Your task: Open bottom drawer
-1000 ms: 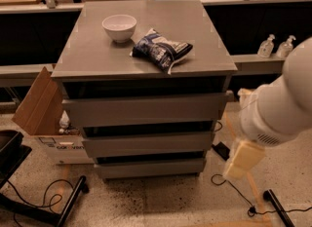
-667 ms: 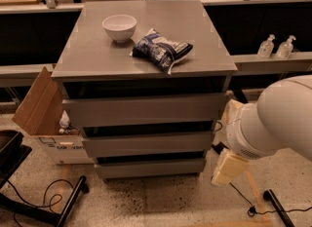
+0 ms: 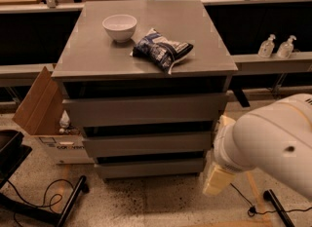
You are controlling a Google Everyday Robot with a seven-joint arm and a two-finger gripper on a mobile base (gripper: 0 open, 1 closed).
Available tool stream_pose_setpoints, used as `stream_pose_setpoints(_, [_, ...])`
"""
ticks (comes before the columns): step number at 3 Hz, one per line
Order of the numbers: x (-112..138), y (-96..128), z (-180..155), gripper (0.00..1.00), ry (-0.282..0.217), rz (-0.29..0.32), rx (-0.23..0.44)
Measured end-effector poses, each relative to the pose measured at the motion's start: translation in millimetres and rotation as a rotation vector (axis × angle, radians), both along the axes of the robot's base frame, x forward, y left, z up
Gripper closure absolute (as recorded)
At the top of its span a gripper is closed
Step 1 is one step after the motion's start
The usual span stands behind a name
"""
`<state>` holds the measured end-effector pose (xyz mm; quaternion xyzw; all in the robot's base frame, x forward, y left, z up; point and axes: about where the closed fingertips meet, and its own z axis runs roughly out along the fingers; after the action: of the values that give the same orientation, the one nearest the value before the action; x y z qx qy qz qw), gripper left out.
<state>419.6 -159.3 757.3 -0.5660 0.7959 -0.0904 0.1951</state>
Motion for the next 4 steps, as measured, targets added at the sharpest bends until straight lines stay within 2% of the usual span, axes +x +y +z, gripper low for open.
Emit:
stream_pose_setpoints(1, [6.5,13.2,-71.2,0.0,0.021,0.021,-0.019])
stream_pose_setpoints(2, [21.9,20.6,-165.5,0.0,0.033,0.06,0.02])
stream_pose_setpoints(3, [37.5,26.3,-211.8,0.0,0.029,0.084,0.056])
stream_pose_setpoints(4, [40.9,24.3,-218.4,0.0,0.011,0.129,0.025])
